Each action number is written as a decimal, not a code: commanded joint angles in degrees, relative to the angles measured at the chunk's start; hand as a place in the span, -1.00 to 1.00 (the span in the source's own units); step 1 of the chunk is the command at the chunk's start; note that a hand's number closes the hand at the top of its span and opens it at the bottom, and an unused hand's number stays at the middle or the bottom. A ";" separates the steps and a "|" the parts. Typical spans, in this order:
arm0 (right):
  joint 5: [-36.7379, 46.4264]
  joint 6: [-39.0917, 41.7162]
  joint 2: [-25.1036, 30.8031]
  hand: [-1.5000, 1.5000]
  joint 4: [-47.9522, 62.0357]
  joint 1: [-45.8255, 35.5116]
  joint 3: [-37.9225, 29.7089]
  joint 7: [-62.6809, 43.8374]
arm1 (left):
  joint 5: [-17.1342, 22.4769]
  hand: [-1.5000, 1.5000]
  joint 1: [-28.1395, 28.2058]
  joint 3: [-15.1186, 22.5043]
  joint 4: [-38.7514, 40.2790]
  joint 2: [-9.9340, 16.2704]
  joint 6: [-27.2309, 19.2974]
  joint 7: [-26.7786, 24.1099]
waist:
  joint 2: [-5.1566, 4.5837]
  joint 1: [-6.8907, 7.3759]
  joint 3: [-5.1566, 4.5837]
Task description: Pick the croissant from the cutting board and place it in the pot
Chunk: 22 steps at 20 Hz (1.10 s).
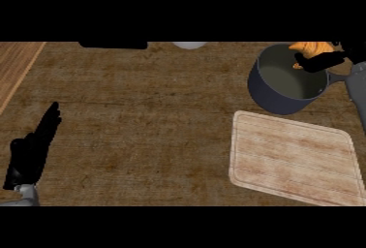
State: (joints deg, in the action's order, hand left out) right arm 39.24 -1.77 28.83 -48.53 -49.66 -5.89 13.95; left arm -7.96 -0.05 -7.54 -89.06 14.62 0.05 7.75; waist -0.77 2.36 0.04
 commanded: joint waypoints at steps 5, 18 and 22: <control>2.70 -6.92 -1.52 1.00 22.84 -7.94 -2.10 9.95 | 0.72 0.00 -1.99 -0.29 1.04 -0.17 0.92 -0.02 | -0.47 0.95 0.06; -2.70 -5.67 -3.93 -1.00 35.15 -12.71 -9.06 17.66 | 0.13 0.00 -1.96 -0.60 1.15 0.25 1.34 -0.83 | -0.66 1.28 0.09; -12.66 -1.93 -3.28 -1.00 33.23 -13.62 -18.15 22.63 | 0.65 0.00 -2.04 -0.96 -0.89 0.73 1.61 1.91 | -0.21 0.64 0.20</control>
State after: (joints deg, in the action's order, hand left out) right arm 32.88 -4.66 26.15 -15.02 -63.16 -18.10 32.78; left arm -8.04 -2.28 -7.48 -88.56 14.07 0.85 8.22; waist -1.38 3.43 0.19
